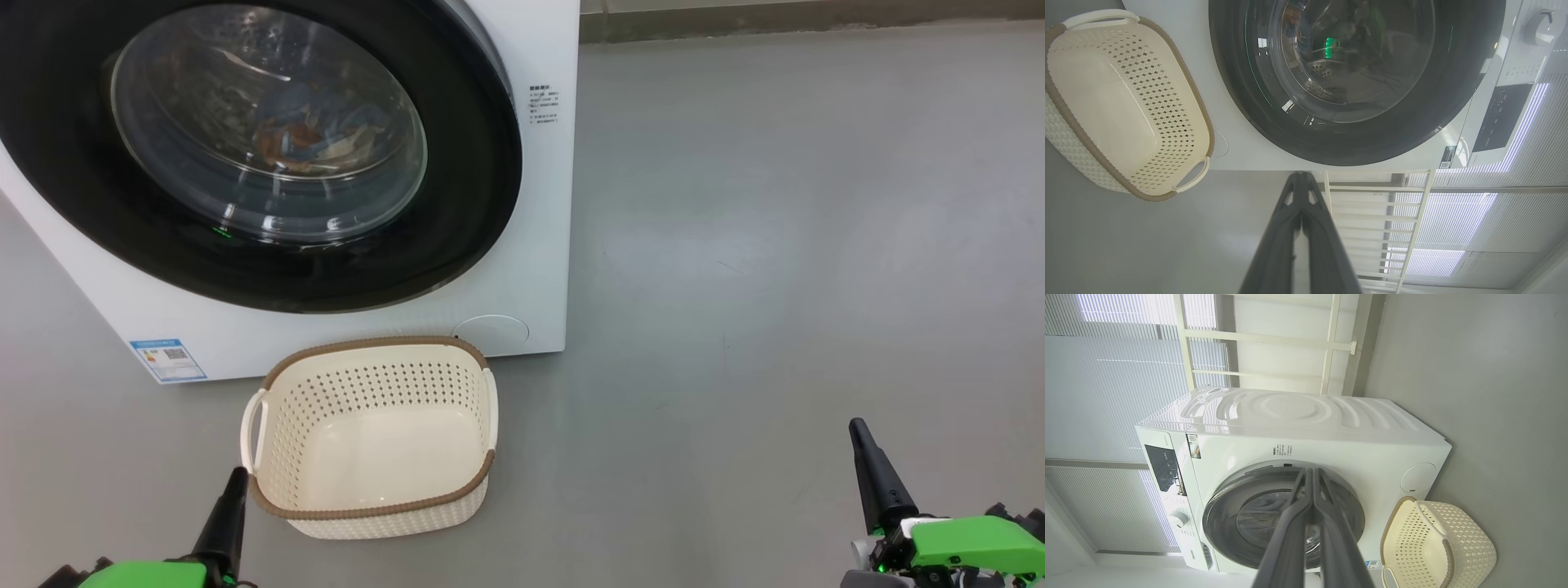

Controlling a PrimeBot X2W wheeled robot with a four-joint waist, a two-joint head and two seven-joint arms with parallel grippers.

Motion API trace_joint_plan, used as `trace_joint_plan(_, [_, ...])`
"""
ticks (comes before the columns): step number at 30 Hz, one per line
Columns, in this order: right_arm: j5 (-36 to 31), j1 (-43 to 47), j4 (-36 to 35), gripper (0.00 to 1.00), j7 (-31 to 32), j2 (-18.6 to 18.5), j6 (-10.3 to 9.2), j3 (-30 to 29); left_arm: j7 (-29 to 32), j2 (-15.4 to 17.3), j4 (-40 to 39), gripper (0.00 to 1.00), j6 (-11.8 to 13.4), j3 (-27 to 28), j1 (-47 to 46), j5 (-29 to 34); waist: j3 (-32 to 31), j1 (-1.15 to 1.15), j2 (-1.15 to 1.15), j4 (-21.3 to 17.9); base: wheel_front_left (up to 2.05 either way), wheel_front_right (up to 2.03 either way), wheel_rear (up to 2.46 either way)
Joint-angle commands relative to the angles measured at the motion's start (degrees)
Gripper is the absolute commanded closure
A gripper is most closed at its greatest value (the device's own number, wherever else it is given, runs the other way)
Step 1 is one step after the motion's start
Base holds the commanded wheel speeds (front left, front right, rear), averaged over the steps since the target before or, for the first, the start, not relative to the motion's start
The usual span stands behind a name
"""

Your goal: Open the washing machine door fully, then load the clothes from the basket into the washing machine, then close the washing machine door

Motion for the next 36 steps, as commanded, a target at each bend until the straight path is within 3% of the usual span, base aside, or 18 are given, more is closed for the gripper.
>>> trace_joint_plan(1, [2.45, -2.65, -1.37, 1.00, 0.70, -0.74, 0.10, 1.29, 0.66, 0.75, -1.67, 1.00, -0.16, 2.28, -2.92, -2.09, 0.02, 0.00, 0.00, -0.03, 0.00, 0.00, 0.00])
trace_joint_plan(6, [4.89, -2.81, -1.28, 1.00, 1.28, -0.75, 0.09, 1.31, 1.26, 0.70, -1.70, 1.00, -0.16, 2.71, -3.13, -4.13, 0.07, 0.00, 0.00, -0.09, 0.00, 0.00, 0.00])
trace_joint_plan(36, [4.89, -2.81, -1.28, 1.00, 1.28, -0.75, 0.09, 1.31, 1.49, 0.50, -1.70, 1.00, -0.16, 3.00, -3.16, -3.89, 0.07, 0.00, 0.00, -0.09, 0.00, 0.00, 0.00])
